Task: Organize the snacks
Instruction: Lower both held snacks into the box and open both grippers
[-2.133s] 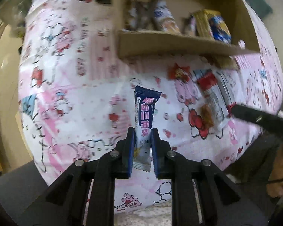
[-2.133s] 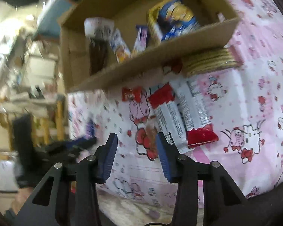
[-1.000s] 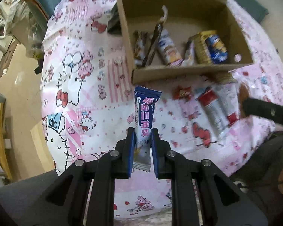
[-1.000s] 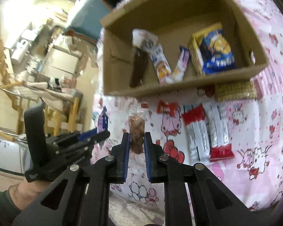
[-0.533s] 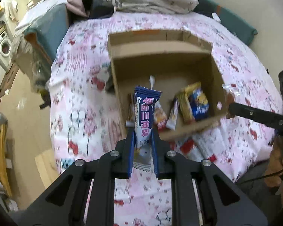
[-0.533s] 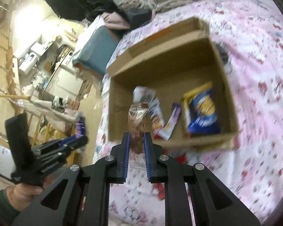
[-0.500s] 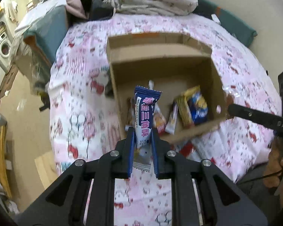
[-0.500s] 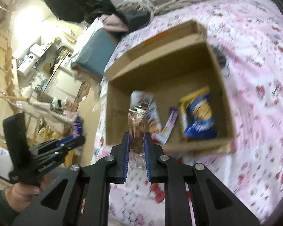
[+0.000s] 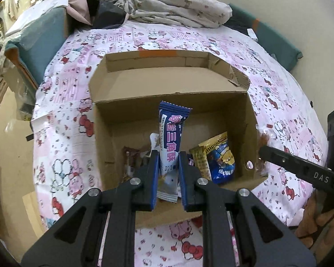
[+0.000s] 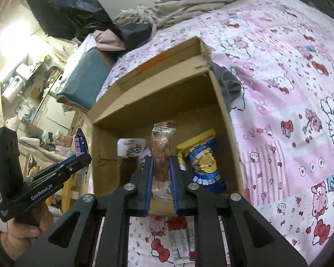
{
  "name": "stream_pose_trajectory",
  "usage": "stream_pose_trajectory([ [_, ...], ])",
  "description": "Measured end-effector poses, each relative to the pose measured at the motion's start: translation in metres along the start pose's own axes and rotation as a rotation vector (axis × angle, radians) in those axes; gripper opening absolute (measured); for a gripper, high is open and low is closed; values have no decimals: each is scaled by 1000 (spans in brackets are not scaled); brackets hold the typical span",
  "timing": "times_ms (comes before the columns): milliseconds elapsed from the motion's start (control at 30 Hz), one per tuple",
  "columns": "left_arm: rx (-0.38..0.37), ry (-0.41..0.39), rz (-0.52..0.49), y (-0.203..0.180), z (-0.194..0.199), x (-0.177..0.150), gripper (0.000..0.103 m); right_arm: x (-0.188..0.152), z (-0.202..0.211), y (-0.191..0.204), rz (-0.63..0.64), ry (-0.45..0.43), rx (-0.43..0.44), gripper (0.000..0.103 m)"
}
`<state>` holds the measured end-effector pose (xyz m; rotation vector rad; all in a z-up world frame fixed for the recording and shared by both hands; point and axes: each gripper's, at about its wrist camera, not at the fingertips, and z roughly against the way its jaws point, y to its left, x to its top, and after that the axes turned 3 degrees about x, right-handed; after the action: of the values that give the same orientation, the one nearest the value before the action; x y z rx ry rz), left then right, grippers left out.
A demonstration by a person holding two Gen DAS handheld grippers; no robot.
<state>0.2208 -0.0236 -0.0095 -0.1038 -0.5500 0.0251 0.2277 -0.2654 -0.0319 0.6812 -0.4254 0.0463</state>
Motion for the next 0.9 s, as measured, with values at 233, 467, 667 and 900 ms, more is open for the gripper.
stream_pose_trajectory([
  [233,-10,8,0,0,-19,-5,14,-7,-16,-10,-59,50,7,16],
  [467,-39,37,57,7,-29,1,15,-13,-30,-4,-64,78,34,16],
  [667,-53,45,12,-3,-34,-2,15,-15,-36,-7,-85,95,44,17],
  [900,-54,60,-8,-9,-34,-1,19,-13,-32,-7,-93,64,88,19],
])
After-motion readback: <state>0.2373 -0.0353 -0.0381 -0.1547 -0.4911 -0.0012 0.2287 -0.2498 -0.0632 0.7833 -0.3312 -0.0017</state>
